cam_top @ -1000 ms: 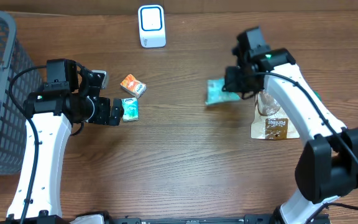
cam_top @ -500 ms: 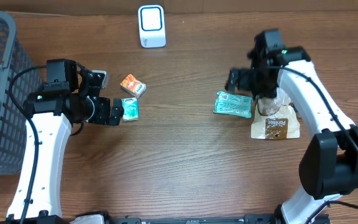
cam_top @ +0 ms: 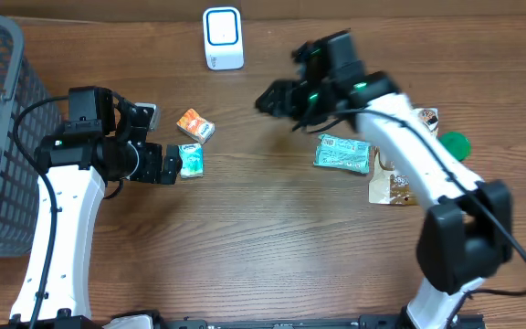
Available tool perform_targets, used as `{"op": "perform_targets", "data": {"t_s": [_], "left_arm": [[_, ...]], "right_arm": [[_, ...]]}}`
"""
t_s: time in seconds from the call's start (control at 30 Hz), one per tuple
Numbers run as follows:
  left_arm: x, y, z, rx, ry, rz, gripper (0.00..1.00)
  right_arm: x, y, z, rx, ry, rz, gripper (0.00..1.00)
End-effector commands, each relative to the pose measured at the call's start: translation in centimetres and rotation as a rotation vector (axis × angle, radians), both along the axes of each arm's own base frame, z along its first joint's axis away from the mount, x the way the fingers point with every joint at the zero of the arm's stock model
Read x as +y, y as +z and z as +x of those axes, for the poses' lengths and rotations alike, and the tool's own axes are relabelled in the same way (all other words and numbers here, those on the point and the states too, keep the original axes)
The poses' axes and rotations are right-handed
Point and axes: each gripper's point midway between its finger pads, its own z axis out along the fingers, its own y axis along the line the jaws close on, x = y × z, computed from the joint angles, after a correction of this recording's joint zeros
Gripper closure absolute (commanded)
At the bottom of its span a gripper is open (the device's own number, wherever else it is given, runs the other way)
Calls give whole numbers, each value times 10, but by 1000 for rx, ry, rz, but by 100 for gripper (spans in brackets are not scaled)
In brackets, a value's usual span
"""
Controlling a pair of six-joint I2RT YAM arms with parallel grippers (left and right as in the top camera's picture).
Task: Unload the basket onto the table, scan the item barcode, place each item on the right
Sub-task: 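Move the right gripper to the Kleenex pack and grasp it, then lift the Kleenex pack and pull it toward the right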
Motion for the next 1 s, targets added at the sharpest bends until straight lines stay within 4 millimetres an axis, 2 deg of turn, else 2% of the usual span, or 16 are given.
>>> {"op": "perform_targets", "data": {"t_s": [0.0,0.07,0.1,0.23,0.33,0.57,0.73,0.87,0.9,0.97], "left_arm": [[-1,2,1,-10,-21,0,0],[-1,2,1,-9,-21,0,0],[-1,2,1,-9,-21,0,0],[-1,2,1,-9,-21,0,0],[-1,1,1,-9,-21,0,0],[-1,2,1,-10,-21,0,0],[-1,1,1,-9,-21,1,1],[-1,2,1,-10,-21,0,0],[-1,2,1,-10,-21,0,0],[-1,2,1,-9,-21,0,0]], "right_arm": [[28,-44,-15,117,-69,-63,50],[50,-59,-24,138,-43,-64,55],[70,-69,-32,138,-1,-50,55],[108,-83,-45,116,73,-11,56],[125,-98,-49,112,65,-13,56],[144,-137,-49,120,44,-14,62],[143,-151,-49,131,39,-33,67],[145,-158,-51,133,45,-35,67],[147,-157,-53,132,49,-34,69],[149,-158,-56,130,60,-36,80]]}}
